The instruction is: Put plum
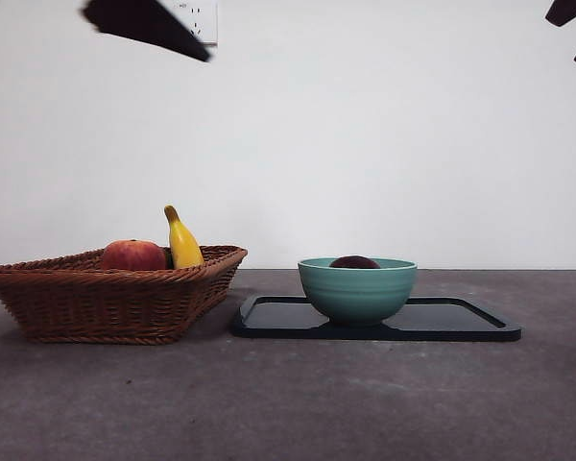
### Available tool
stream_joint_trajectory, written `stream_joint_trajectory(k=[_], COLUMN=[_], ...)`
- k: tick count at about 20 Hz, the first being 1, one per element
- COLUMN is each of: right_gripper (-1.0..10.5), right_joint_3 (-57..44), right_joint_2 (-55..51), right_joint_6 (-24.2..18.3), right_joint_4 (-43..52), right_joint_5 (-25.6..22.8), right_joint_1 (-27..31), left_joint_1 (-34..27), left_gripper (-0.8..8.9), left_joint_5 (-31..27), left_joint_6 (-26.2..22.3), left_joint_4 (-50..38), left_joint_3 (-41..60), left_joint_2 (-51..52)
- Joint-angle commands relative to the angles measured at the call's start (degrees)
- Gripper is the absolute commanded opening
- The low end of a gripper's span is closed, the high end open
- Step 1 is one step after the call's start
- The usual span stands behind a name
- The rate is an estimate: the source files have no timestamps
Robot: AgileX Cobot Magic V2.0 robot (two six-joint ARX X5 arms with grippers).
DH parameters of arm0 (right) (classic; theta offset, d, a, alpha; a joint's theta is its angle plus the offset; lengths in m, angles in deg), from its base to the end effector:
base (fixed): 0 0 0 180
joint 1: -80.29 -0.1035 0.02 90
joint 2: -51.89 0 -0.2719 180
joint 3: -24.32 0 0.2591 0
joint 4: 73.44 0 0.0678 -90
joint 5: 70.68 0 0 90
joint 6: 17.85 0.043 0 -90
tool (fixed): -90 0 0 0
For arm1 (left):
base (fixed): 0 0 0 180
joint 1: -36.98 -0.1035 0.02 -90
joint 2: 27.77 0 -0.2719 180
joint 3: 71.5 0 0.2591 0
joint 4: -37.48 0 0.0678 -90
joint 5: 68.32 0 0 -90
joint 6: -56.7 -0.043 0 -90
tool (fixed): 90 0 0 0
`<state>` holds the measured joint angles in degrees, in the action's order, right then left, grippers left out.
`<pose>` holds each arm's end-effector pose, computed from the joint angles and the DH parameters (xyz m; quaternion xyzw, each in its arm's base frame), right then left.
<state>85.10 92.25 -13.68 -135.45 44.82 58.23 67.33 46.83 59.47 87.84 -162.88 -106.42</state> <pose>0.1185 0.0680 0.2992 0.0418 0.3683 0.3638 0.8545 0.2529 -0.1692 0.3620 -0.0056 0.3327 -0.4328 0.8378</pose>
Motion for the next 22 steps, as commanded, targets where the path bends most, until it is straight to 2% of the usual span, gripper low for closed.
stream_joint_trajectory(k=[1, 4, 8, 22], right_gripper=[2.1, 2.1, 2.1, 2.1], right_joint_3=[0.4, 0.4, 0.4, 0.4], right_joint_2=[0.3, 0.3, 0.3, 0.3], right_joint_6=[-0.7, -0.7, -0.7, -0.7], right_joint_4=[0.5, 0.5, 0.5, 0.3], right_joint_5=[0.2, 0.2, 0.2, 0.0], right_joint_1=[-0.3, -0.3, -0.3, -0.3], left_joint_1=[1.6, 3.0, 4.2, 8.0], left_gripper=[4.37, 4.37, 4.37, 4.36], left_joint_5=[-2.0, -5.9, -6.4, -12.8], left_joint_6=[0.1, -0.9, -1.0, -3.8], left_joint_4=[-0.8, -2.2, -5.7, -12.8], left_joint_3=[-7.2, -13.5, -18.8, -20.1], left_joint_2=[-7.7, -15.8, -24.6, -40.0])
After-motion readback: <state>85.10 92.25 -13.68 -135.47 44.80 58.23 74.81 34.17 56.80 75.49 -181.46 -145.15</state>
